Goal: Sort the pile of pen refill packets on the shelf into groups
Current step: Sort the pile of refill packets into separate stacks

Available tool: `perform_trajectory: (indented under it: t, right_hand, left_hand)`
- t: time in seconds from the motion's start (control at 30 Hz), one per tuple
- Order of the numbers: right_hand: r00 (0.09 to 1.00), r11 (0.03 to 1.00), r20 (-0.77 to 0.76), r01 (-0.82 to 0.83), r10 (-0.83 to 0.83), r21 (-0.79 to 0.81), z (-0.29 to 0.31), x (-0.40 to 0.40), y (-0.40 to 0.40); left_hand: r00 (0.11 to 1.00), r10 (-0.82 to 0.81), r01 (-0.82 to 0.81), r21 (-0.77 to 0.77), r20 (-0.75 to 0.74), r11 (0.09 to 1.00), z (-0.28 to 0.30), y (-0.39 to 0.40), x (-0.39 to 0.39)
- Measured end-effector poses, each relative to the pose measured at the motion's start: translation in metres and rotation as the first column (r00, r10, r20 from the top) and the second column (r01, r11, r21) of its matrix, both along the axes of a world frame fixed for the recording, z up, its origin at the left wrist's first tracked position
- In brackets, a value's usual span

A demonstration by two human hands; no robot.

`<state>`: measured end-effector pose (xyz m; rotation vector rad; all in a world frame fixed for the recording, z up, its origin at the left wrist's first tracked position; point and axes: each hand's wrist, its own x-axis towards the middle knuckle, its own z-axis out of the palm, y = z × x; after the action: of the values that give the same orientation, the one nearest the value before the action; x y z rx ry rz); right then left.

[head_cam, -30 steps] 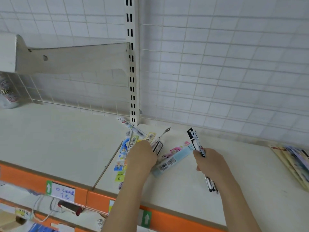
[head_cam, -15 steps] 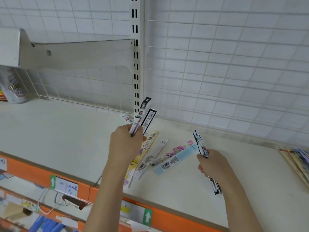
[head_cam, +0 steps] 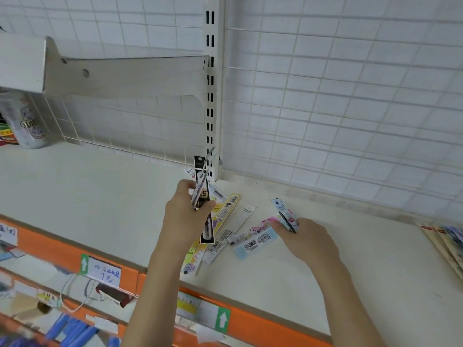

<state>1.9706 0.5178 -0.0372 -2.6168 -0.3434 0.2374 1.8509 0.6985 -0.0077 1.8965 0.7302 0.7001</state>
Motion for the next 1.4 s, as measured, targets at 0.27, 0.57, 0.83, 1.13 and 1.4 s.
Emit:
perform_trajectory:
  t: [0.27,0.57,0.83,1.13,1.4]
  right_hand:
    - [0.998,0.983,-0.041,-0.055,0.049,-0.177,0.002,-0.007,0.022]
    - [0.995,0.966,-0.066,-0.086,0.072,-0.243,0.014,-0.001,0.001]
    - [0.991,0.956,-0.051,-0.129,0.120,-0.264,0.018,-0.003,-0.011]
    - [0.996,0.990,0.040,-0.073,0.079,-0.122,0.027,-0.006,-0.004]
    - [0.994,0.994,0.085,-0.062,0.070,-0.094,0.014,-0.004,0.023]
  left_hand:
    - [0.997,0.015,-0.008,0.085,-0.078,0.996,-0.001,0.005,-0.007]
    - [0.997,0.002,-0.005,-0.047,-0.075,0.999,0.001,0.005,-0.007]
    - [0.994,-0.025,0.030,0.044,-0.110,0.999,0.002,-0.005,-0.003]
    - [0.994,0.024,-0.020,0.042,-0.106,0.999,0.001,0.003,-0.011]
    - [0.994,0.051,-0.046,0.053,-0.101,0.998,-0.002,0.009,-0.020]
